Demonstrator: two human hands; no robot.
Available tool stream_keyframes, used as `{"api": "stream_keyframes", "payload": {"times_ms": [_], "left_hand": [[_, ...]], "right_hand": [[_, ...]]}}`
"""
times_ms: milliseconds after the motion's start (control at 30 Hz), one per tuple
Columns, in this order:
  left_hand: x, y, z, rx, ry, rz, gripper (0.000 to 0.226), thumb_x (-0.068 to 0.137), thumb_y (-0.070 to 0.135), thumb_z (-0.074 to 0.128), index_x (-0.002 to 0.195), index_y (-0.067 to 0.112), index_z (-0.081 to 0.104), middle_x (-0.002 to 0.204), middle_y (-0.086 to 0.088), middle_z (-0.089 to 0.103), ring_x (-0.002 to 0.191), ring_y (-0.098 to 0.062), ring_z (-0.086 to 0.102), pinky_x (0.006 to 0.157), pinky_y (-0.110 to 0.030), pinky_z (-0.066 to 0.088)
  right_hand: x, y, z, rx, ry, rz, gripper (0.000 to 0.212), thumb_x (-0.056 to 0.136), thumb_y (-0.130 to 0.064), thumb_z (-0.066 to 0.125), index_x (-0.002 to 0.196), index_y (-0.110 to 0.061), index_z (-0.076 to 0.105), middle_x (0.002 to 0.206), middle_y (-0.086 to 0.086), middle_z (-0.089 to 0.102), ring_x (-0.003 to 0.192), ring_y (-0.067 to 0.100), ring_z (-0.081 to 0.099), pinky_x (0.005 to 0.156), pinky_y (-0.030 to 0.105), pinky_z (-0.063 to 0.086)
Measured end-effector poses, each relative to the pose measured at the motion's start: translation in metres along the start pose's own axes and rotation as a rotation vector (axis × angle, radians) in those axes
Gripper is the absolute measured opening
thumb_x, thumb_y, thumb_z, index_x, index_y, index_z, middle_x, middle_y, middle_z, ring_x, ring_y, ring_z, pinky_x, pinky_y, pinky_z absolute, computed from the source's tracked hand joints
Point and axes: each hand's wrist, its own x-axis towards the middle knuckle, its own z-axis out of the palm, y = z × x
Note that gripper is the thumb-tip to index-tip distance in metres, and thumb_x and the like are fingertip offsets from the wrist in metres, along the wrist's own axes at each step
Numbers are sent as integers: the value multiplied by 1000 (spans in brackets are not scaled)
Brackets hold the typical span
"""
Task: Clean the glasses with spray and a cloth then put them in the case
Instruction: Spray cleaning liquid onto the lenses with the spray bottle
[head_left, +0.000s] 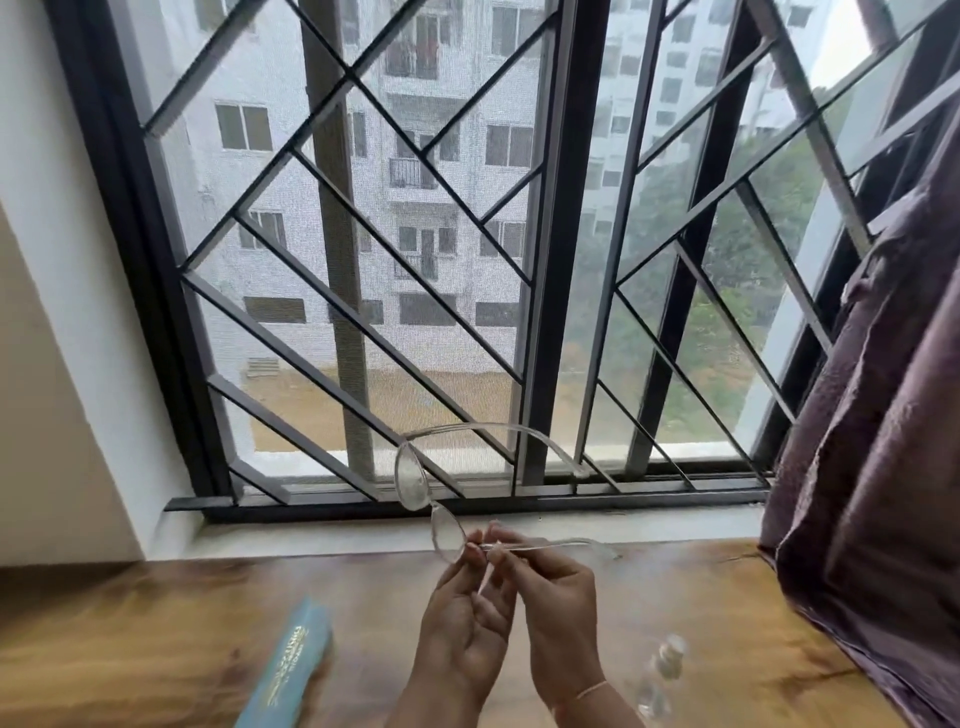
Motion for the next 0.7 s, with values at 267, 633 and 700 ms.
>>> {"api": "stream_keyframes", "payload": {"times_ms": [267, 633, 700], "left_hand": [[5, 8, -16, 335, -64, -38, 21, 73, -12, 55, 91, -9, 66, 81, -15, 72, 67, -22, 69, 58, -22, 57], [-3, 115, -19, 1265, -89, 874, 46, 69, -14, 67, 107, 11, 66, 89, -4, 70, 66, -5, 67, 66, -17, 55], [0, 115, -16, 1437, -125, 972, 47, 66, -13, 70, 104, 15, 68, 91, 0, 73, 69, -3, 68, 73, -20, 56]], "right_hand": [[8, -8, -7, -151, 74, -153, 25, 71, 13, 67, 59, -8, 74, 61, 9, 71, 60, 11, 64, 59, 18, 51], [30, -12, -48, -748, 75, -510, 32, 64, 5, 77, 65, -27, 73, 66, -28, 67, 65, -1, 65, 63, 6, 47], [31, -9, -49, -772, 65, -521, 25, 63, 5, 78, 67, -20, 75, 66, -29, 67, 65, 0, 65, 64, 8, 48]]}}
